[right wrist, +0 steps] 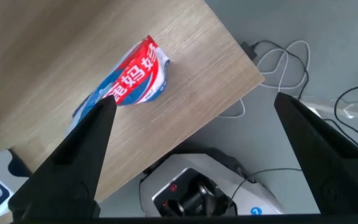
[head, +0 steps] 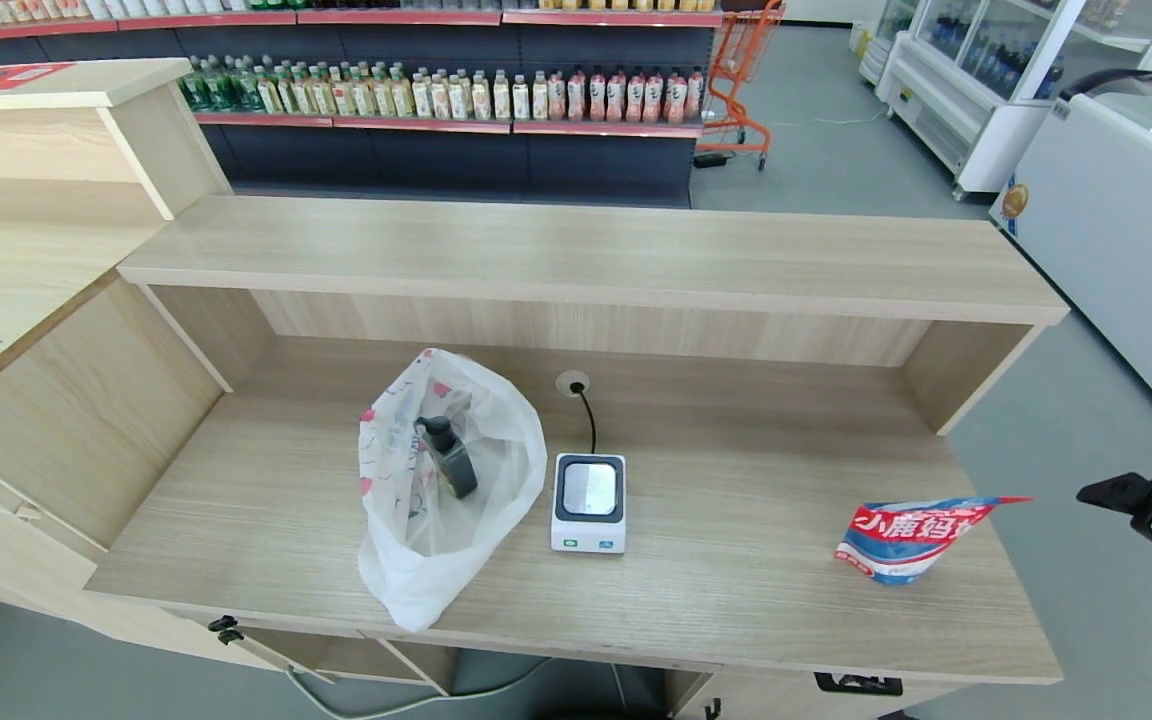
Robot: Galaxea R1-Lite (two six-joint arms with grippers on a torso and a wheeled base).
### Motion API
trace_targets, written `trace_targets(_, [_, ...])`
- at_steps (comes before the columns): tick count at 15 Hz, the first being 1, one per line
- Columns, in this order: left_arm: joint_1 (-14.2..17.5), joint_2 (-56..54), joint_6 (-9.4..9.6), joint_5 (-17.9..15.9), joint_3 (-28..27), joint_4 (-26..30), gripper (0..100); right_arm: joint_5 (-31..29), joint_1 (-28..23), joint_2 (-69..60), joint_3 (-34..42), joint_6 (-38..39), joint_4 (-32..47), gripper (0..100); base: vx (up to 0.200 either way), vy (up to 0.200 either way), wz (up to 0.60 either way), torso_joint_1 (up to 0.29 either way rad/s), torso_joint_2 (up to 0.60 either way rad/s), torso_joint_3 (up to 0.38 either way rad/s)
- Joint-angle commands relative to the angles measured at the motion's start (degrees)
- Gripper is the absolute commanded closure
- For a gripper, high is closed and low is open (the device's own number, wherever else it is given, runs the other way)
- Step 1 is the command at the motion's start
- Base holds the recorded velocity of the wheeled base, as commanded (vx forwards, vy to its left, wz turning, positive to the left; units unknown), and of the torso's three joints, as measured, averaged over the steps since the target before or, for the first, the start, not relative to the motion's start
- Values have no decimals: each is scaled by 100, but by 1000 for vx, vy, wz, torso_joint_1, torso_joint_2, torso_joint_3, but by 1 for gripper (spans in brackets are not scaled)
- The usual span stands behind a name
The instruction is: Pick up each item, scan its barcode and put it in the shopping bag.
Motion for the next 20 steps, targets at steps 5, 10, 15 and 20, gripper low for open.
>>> trace_targets(5, [0, -2, 0, 2, 1, -1, 0, -33, 577, 1198, -59, 357, -382, 0, 0, 0, 0, 0, 0, 0])
trace_targets(10, [0, -2, 0, 2, 1, -1, 0, -50, 770, 1822, -94, 339, -1278, 0, 0, 0, 0, 0, 0, 0])
trace_targets(15, [0, -2, 0, 2, 1, -1, 0, -68, 779, 2753, -77, 330, -1990, 0, 0, 0, 0, 0, 0, 0])
trace_targets(20, [0, -2, 0, 2, 1, -1, 0, -77, 1007, 3158, -182, 163, -2562, 100, 0, 0, 0, 0, 0, 0])
